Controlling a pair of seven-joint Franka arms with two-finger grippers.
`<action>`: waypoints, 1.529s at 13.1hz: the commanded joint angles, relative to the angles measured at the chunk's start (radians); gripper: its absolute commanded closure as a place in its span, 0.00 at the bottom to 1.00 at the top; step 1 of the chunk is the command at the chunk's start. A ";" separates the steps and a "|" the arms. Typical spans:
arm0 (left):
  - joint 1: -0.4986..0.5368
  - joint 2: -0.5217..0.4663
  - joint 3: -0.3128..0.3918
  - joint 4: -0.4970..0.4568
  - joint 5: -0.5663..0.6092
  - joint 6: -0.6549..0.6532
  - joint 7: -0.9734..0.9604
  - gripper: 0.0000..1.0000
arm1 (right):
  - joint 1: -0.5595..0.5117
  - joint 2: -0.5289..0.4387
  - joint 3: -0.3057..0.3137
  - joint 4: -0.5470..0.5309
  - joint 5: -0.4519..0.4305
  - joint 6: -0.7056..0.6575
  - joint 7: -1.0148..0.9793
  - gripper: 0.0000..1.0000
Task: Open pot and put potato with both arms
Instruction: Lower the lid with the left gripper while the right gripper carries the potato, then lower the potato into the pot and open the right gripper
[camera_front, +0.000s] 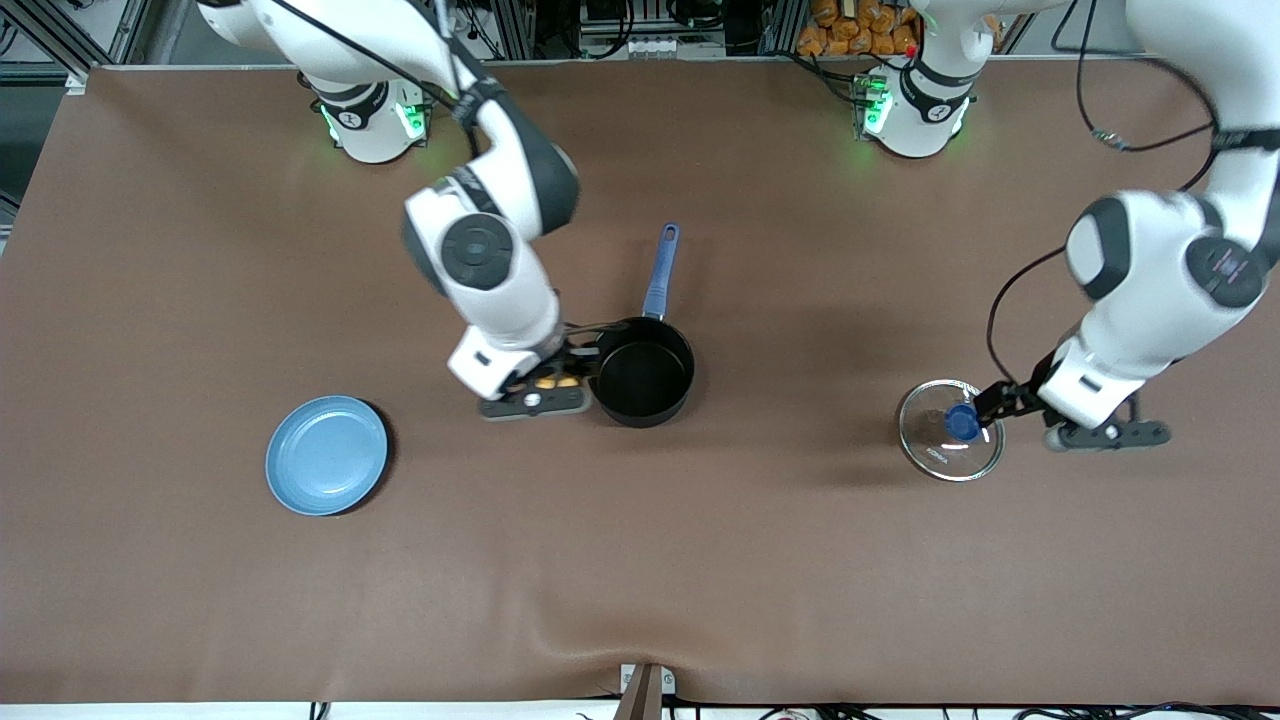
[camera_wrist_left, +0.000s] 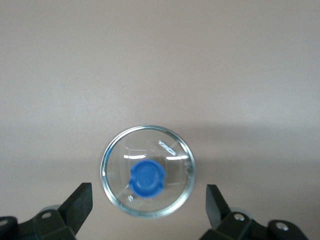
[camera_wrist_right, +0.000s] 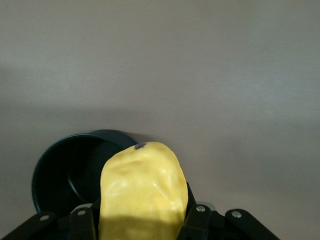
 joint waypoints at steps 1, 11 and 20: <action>0.005 -0.073 -0.039 0.133 0.017 -0.285 -0.029 0.00 | 0.075 0.073 -0.037 0.057 -0.038 0.042 0.071 0.90; 0.012 -0.219 -0.024 0.241 -0.053 -0.592 -0.034 0.00 | 0.178 0.173 -0.032 0.037 -0.145 0.103 0.285 0.90; 0.012 -0.219 -0.023 0.264 -0.047 -0.598 -0.031 0.00 | 0.199 0.243 -0.032 -0.001 -0.222 0.224 0.357 0.80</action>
